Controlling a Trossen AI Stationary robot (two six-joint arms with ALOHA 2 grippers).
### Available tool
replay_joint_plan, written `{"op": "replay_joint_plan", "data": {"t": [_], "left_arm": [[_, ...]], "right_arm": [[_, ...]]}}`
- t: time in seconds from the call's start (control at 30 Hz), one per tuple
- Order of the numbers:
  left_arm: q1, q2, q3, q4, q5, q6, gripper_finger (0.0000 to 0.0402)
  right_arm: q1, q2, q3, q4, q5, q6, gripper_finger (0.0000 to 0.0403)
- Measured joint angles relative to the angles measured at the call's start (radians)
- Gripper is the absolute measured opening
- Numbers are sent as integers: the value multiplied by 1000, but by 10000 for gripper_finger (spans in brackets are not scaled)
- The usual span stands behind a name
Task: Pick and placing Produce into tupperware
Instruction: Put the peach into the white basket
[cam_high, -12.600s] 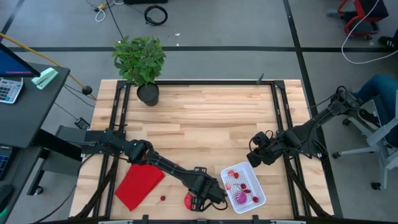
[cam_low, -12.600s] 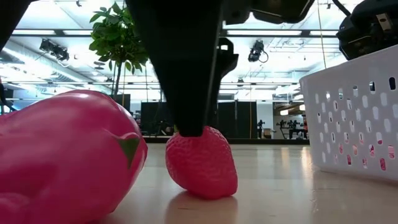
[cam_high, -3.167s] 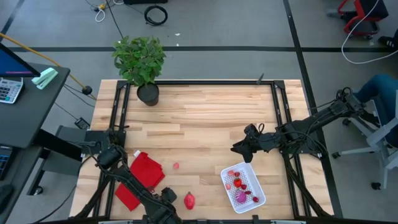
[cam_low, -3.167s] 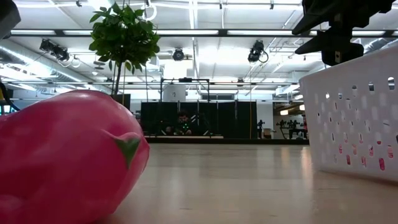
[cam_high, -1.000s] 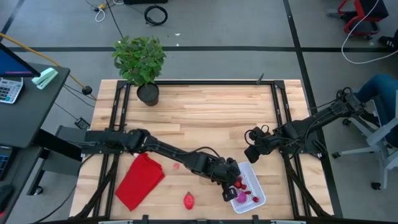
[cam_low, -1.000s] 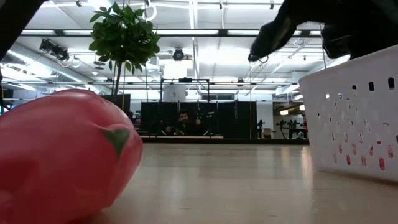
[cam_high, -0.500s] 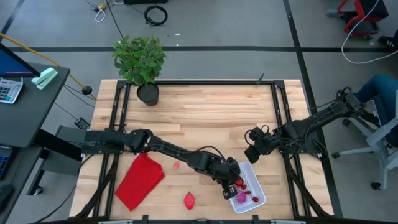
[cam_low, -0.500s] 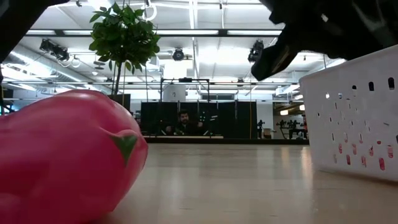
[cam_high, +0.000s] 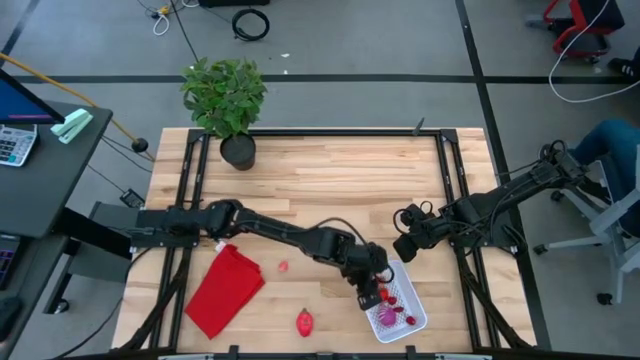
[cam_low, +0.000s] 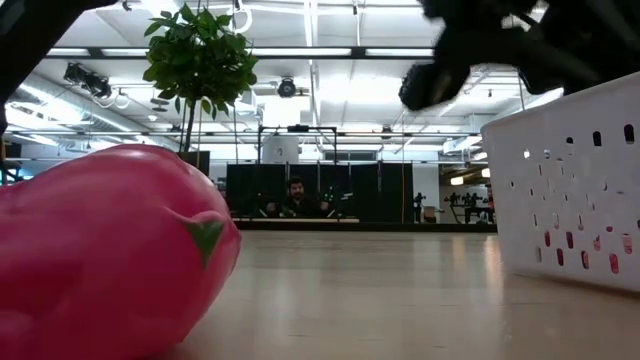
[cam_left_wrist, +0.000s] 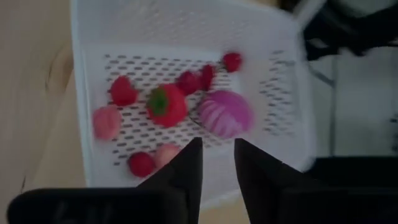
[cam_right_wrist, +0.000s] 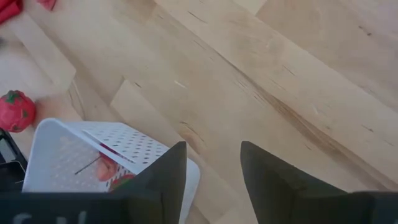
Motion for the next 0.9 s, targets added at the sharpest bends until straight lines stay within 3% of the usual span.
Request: {"op": "replay_joint_plan", "data": {"t": [0.3,0.6,0.7,0.9], "left_arm": [[26,-121,1,-138,55,168,142],[22,-174,2,-731,45,191,199],[7,-174,-26,-905,-21,165,211],[-28,-179,-132,-888,-32,125,217]], "right_arm": [[0,0,0,15,0,-19,160],[0,0,0,59,0,-45,160],[0,0,0,60,0,-45,160],[0,0,0,60,6,-46,160]]}}
